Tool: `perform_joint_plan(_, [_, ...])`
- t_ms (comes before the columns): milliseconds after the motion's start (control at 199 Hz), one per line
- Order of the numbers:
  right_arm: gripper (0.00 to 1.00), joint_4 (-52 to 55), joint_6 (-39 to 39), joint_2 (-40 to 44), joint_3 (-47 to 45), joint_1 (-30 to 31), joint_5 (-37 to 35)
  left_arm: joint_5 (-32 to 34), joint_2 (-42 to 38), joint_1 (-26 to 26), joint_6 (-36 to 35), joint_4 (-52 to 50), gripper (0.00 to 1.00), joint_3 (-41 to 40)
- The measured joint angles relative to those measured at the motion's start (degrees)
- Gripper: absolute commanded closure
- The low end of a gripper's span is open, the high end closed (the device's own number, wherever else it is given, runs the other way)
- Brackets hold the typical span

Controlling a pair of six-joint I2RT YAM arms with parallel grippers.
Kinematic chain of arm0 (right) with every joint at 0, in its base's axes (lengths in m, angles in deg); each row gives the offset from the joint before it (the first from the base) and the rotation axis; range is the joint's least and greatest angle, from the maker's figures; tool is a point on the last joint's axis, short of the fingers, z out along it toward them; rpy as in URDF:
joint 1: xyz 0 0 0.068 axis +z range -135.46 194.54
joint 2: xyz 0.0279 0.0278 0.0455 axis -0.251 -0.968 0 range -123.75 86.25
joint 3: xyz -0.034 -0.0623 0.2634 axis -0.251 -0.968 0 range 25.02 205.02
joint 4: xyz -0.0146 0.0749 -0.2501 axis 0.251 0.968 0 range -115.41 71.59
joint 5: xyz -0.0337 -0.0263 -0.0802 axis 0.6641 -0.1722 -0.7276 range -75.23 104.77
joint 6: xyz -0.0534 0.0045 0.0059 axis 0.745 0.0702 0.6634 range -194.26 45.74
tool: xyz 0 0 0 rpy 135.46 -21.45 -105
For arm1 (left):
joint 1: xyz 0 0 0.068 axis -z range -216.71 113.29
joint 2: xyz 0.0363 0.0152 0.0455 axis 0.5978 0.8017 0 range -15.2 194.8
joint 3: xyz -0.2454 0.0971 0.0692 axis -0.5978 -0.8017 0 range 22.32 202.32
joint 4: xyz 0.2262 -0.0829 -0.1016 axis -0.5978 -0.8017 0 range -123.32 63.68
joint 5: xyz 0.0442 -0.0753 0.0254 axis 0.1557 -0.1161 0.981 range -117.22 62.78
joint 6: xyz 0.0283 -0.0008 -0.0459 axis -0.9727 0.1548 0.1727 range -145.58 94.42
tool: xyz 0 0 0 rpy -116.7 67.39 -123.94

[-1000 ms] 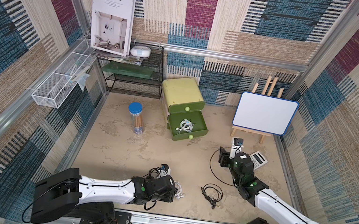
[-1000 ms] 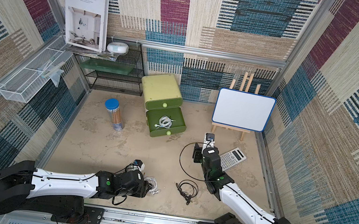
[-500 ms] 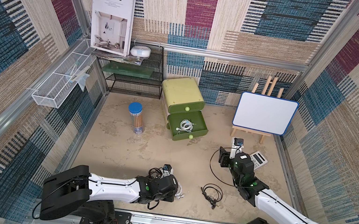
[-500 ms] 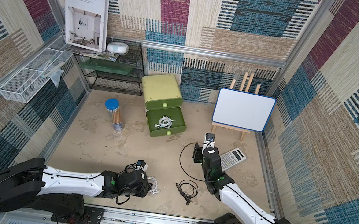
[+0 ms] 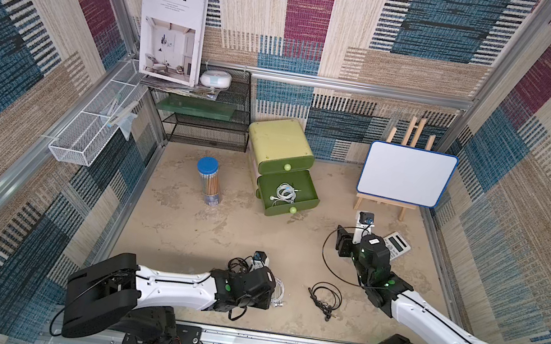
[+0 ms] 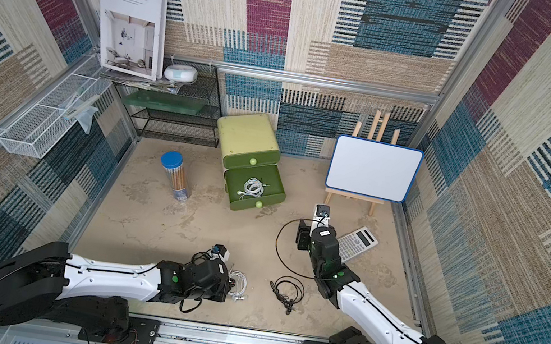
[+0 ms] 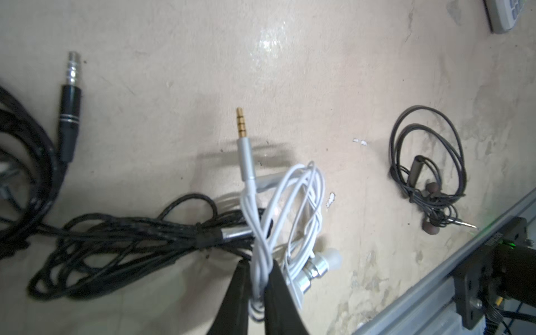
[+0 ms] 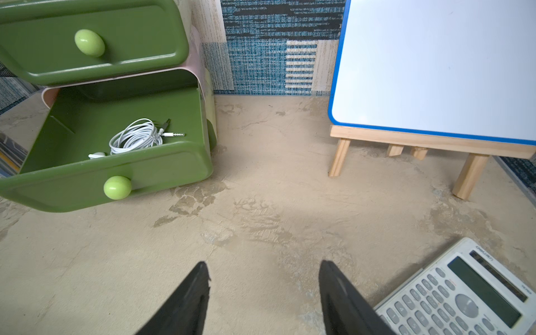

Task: Place the wired earphones into the drawer by color
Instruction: Pick up the wired earphones from the center of the board, then place the wired earphones in the drawer.

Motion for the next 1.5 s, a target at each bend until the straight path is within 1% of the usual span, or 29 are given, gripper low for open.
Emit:
perform_joint_plan(60, [0.36, 0.0, 0.0, 0.0, 0.0, 0.0, 0.0, 0.0, 0.1, 0.0, -0.3, -0.1, 0.94, 0.3])
perform_joint_plan(110, [0.36, 0.0, 0.0, 0.0, 0.0, 0.0, 0.0, -0.1, 0.1, 0.0, -0.4, -0.2, 0.99, 0.7])
perform_joint_plan(165, [0.36, 0.0, 0.0, 0.0, 0.0, 0.0, 0.0, -0.2, 0.1, 0.0, -0.7, -0.3, 1.00, 1.0])
perform_joint_plan(381, [0.36, 0.0, 0.0, 0.4, -0.1, 0.0, 0.0, -0.4, -0.3, 0.0, -1.6, -1.4, 1.00, 2.5])
perform_joint_plan(577, [0.36, 0.0, 0.0, 1.0, -0.3, 0.0, 0.0, -0.1, -3.0, 0.0, -2.8, -3.7, 1.00, 4.0])
perform_joint_plan(837, [0.36, 0.0, 0.0, 1.5, -0.5, 0.0, 0.0, 3.5, -7.6, 0.0, -6.0, -7.2, 1.00, 6.6])
perform_joint_plan(1078, [0.36, 0.0, 0.0, 1.7, -0.6, 0.0, 0.0, 7.0, -8.1, -0.5, -10.7, -10.7, 1.00, 11.8])
perform_joint_plan(1259, [0.36, 0.0, 0.1, 2.3, -0.7, 0.0, 0.0, 7.5, -6.9, -3.5, -15.3, -12.1, 1.00, 16.3])
perform_joint_plan(1499, [0.36, 0.0, 0.2, 3.3, -1.1, 0.0, 0.0, 6.1, -5.3, -10.1, -21.3, -12.7, 1.00, 21.7])
